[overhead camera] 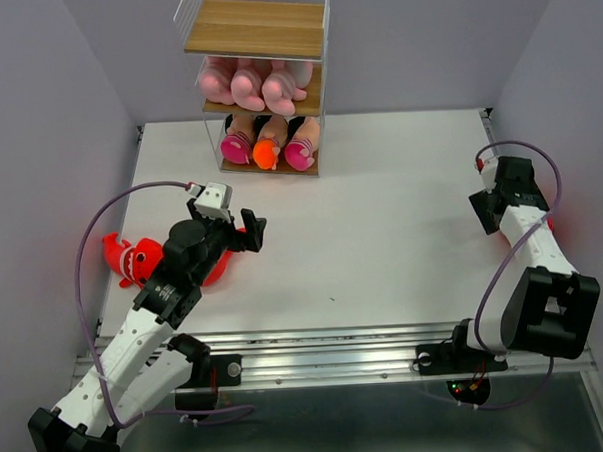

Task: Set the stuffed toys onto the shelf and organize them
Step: Grab a stuffed toy with the right arm

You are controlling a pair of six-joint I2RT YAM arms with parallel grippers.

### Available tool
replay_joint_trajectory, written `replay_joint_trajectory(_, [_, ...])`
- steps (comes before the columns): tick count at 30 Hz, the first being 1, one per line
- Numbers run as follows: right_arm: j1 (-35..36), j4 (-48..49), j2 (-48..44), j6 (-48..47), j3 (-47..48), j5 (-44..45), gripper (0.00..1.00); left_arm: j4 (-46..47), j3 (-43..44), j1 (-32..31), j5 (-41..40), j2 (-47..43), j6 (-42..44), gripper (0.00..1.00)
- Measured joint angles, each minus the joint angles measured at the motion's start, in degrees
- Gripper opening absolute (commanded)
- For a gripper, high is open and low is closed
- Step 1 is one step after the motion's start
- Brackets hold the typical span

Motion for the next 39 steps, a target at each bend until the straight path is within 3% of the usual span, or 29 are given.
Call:
replay_joint_trajectory(8, [-7.4,7.6,7.5,-5.3,-4.0,2.6,0.99,0.0,0.0,0.0,0.5,0.2,-0.3,0.99])
replay_joint_trajectory(11, [-9.3,12.7,9.5,-7.4,-5.9,2.7,0.86,0.0,0.0,0.0,0.6,0.2,-0.3,0.99])
replay_joint_trajectory(12, [-9.6,14.3,9.9,-7.8,-6.6,2.6,0.73,0.0,0.0,0.0,0.6,0.3,-0.3,0.99])
replay_joint_trajectory(15, [-10.1,18.6,11.5,-9.2,-8.7,1.9,0.44,0.0,0.0,0.0,1.1,0.3,-0.3,0.99])
replay_joint_trajectory(16, [-10.1,19.3,11.6,-9.7,-9.1,1.7,0.28,0.0,0.0,0.0,1.6,0.3,-0.3,0.99])
replay_joint_trajectory(19, [-10.1,22.9,11.1,-10.6,-11.0,0.2,0.01,0.1,0.0,0.1,3.7,0.2,-0.3,0.99])
replay_joint_trajectory(24, [-10.2,22.5,1.0,-11.9,-16.0,-6.0,0.01,2.6,-0.4,0.1,9.2,-0.8,-0.9,0.99])
replay_joint_trajectory(27, [-10.2,16.8,-10.4,-14.5,-16.5,-14.3,0.01,5.2,-1.0,0.1,15.0,-0.6,-1.7,0.99])
replay_joint_trajectory(30, [-10.2,8.9,-24.4,-22.2,-16.1,-28.1,0.01,9.8,-2.0,0.1,22.7,1.7,-4.9,0.99])
replay_joint_trajectory(34, [-10.2,-7.4,-37.8,-36.4,-14.3,-48.2,0.01,19.1,-4.3,0.1,32.3,7.5,-13.2,0.99])
replay_joint_trajectory(39, [-10.1,-30.4,-36.9,-50.8,-11.8,-68.5,0.01,29.0,-7.3,-0.4,39.2,15.0,-24.2,0.99])
